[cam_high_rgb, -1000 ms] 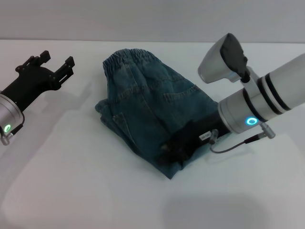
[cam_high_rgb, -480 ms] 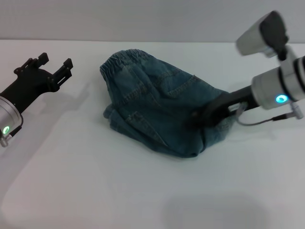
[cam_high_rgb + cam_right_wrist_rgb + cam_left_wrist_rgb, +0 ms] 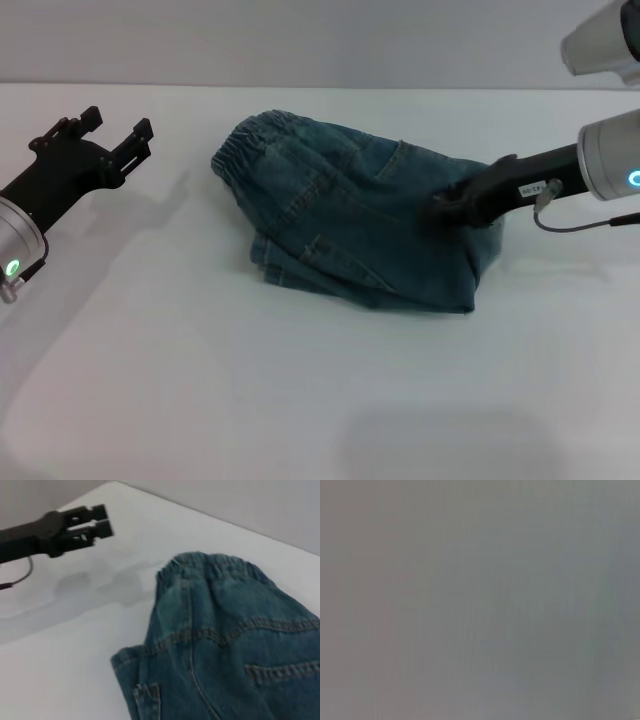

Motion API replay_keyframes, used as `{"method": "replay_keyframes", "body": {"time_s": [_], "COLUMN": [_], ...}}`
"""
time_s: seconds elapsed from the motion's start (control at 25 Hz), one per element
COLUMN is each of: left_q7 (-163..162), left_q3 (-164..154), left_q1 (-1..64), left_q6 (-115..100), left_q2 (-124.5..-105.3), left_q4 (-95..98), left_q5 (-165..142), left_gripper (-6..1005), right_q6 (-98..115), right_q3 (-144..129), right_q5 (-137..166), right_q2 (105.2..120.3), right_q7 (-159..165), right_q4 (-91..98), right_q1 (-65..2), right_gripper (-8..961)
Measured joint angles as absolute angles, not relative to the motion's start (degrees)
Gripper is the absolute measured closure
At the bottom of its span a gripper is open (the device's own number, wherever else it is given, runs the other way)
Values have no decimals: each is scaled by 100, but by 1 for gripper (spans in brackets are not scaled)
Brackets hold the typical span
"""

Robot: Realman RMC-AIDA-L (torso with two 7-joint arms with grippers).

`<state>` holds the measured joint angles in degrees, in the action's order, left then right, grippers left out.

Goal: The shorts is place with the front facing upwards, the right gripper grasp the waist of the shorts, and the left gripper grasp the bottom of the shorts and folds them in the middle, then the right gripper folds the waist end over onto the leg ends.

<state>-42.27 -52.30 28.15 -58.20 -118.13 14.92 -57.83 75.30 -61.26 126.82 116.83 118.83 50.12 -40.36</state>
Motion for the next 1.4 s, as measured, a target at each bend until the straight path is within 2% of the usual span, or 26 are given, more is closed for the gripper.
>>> {"method": "replay_keyframes", "body": {"time_s": [0.32, 0.48, 0.64, 0.84, 1.0, 1.4], "left_q7": [-4228, -4262, -4290, -4317, -4366, -4535], "left_q3": [-5229, -5229, -5291, -5359, -5507, -6008], "left_q1": [2849, 2861, 2932, 3168, 3363, 3954], "left_q6": [-5817, -5946, -6231, -6651, -6938, -7497], "left_q2": [-11811, -11825, -11845, -11860, -11871, -11908], "left_q4": [1494, 1504, 1455, 1061, 672, -105], "left_q5": [-5779, -5717, -5709, -5717, -5749, -5758], "left_gripper": [274, 275, 275, 275, 274, 275], "right_q6": [7664, 7237, 6485, 5805, 5785, 6107], "right_q3": [-6030, -5907, -5893, -5879, -5748, -5509], "right_q5": [12675, 12182, 10622, 8021, 5962, 4319], "right_q2": [11768, 11876, 11878, 11886, 11880, 11873], "right_q7": [11867, 11391, 10061, 6955, 4689, 3039], "right_q4": [5600, 5990, 5954, 5092, 4031, 2695], "right_q1": [-3883, -3471, -2861, -2292, -2179, -2203], "right_gripper": [517, 518, 518, 517, 518, 518]}}
